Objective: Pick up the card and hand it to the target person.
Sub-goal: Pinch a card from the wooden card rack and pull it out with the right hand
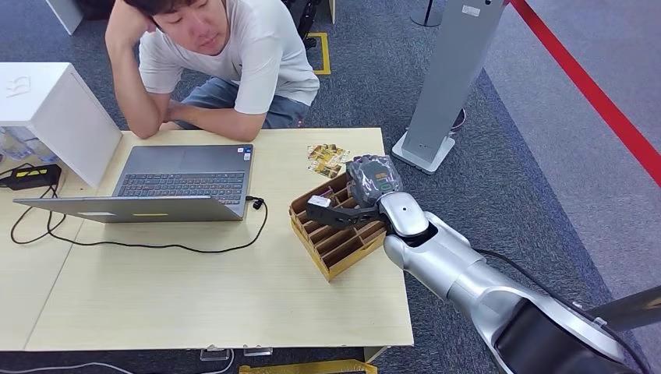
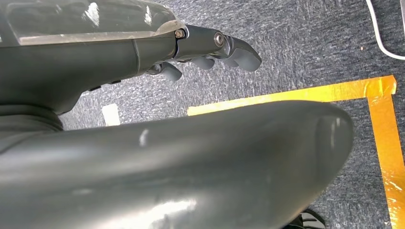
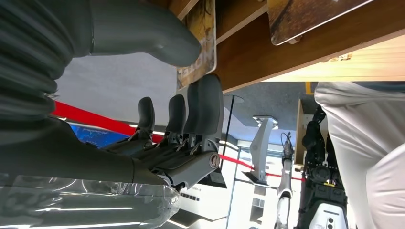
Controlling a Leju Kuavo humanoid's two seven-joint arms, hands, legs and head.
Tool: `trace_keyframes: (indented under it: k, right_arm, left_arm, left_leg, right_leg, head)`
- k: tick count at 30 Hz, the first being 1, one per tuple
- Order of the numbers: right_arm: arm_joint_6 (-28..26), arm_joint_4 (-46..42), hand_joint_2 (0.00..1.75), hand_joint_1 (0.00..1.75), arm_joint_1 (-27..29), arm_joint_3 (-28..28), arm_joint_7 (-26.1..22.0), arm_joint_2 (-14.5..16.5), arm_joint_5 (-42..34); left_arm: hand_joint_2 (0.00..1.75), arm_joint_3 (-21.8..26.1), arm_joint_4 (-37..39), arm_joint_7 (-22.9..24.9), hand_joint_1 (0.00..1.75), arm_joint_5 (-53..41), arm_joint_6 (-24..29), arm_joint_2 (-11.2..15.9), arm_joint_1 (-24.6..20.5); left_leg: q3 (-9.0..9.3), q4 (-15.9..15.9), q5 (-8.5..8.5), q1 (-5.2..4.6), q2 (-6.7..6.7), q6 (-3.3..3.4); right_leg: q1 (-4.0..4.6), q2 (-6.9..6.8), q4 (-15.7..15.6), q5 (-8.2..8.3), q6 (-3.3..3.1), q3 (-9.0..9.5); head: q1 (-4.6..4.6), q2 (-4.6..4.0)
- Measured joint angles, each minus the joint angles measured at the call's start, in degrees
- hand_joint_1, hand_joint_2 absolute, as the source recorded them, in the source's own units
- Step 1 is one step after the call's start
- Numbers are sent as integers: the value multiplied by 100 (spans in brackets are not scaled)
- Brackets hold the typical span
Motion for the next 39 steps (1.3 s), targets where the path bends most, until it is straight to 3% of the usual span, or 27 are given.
trace_keyframes:
  k: [7,11,15,17,21,24,32,39]
  right_arm:
    - [-37,70,175,80,0,-10,-72,0,-24]
    - [-39,115,175,86,0,-22,-89,0,-30]
    - [-48,155,175,55,2,-24,-92,-1,-33]
    - [-47,176,175,65,5,-24,-93,-2,-34]
    - [-13,195,175,108,15,-24,-72,-8,-32]
    - [2,203,175,123,21,-26,-52,-15,-32]
    - [17,226,175,138,65,-27,-40,-42,-55]
    - [16,229,175,141,58,-27,-40,-57,-35]
  left_arm:
    - [0,-7,1,0,0,0,7,0,0]
    - [0,-13,0,0,0,0,7,0,-1]
    - [0,-19,0,0,0,-7,7,0,-4]
    - [0,-21,1,0,0,-10,7,0,-6]
    - [0,-22,0,0,0,-12,7,0,-9]
    - [0,-23,-1,0,0,-11,7,0,-11]
    - [0,-32,1,-22,0,-11,7,0,-17]
    - [0,-43,0,-50,0,-11,7,0,-17]
  left_leg:
    - [0,0,0,0,0,0]
    - [0,0,0,0,0,0]
    - [1,0,0,0,0,0]
    - [2,0,0,0,0,0]
    - [3,0,0,0,1,0]
    - [5,0,0,0,1,0]
    - [5,0,0,0,1,0]
    - [7,0,1,0,1,-1]
  right_leg:
    - [0,0,0,0,0,0]
    - [0,0,0,0,0,0]
    - [0,0,0,0,0,0]
    - [0,0,0,0,0,0]
    - [0,1,0,0,0,0]
    - [0,1,0,0,0,1]
    - [0,4,0,1,-1,1]
    - [0,4,0,1,-1,2]
  head:
    - [3,0]
    - [2,0]
    - [0,0]
    - [0,0]
    - [0,0]
    - [1,0]
    - [3,0]
    - [-2,0]
